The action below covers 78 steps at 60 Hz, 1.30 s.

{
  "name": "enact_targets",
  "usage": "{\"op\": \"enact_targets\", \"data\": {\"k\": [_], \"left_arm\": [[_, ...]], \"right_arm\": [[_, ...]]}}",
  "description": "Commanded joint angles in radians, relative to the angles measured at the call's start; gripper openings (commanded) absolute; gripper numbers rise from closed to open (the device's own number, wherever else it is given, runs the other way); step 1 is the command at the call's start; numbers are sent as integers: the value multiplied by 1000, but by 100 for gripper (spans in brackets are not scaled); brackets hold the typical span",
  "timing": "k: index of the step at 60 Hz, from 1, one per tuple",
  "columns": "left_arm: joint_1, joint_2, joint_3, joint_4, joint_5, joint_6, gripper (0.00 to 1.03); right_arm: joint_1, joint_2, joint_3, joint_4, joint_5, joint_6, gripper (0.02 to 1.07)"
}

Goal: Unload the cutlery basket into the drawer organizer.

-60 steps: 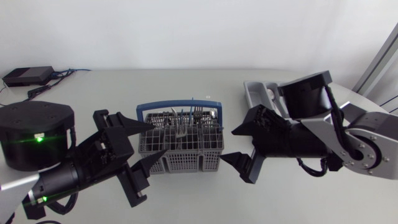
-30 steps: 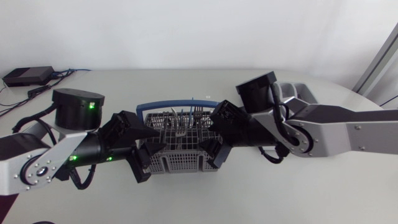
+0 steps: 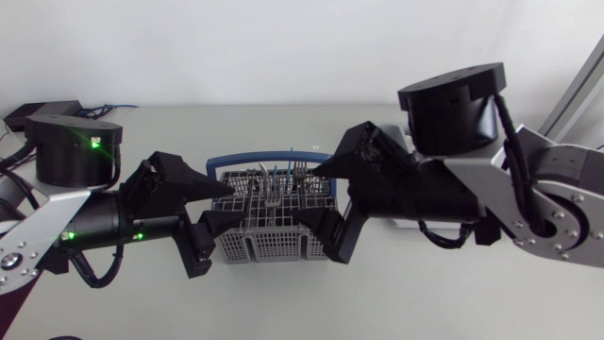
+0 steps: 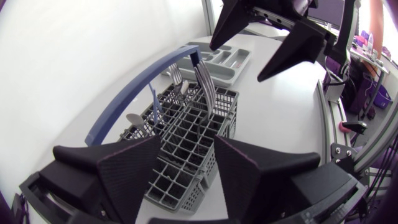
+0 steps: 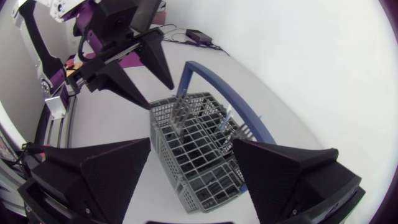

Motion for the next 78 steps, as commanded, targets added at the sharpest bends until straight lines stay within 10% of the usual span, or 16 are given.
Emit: {"op": "enact_targets", "data": {"k": [1, 39, 78], "left_arm": [[-1, -14, -20, -8, 10, 38, 86], [99, 181, -61, 71, 160, 216, 89], [79, 252, -33, 116, 166, 219, 89]], "right_arm": [[44, 30, -29, -5, -10, -52, 102], [1, 300, 190, -114, -223, -177, 100], [-30, 326, 252, -143, -268, -213, 33]]}}
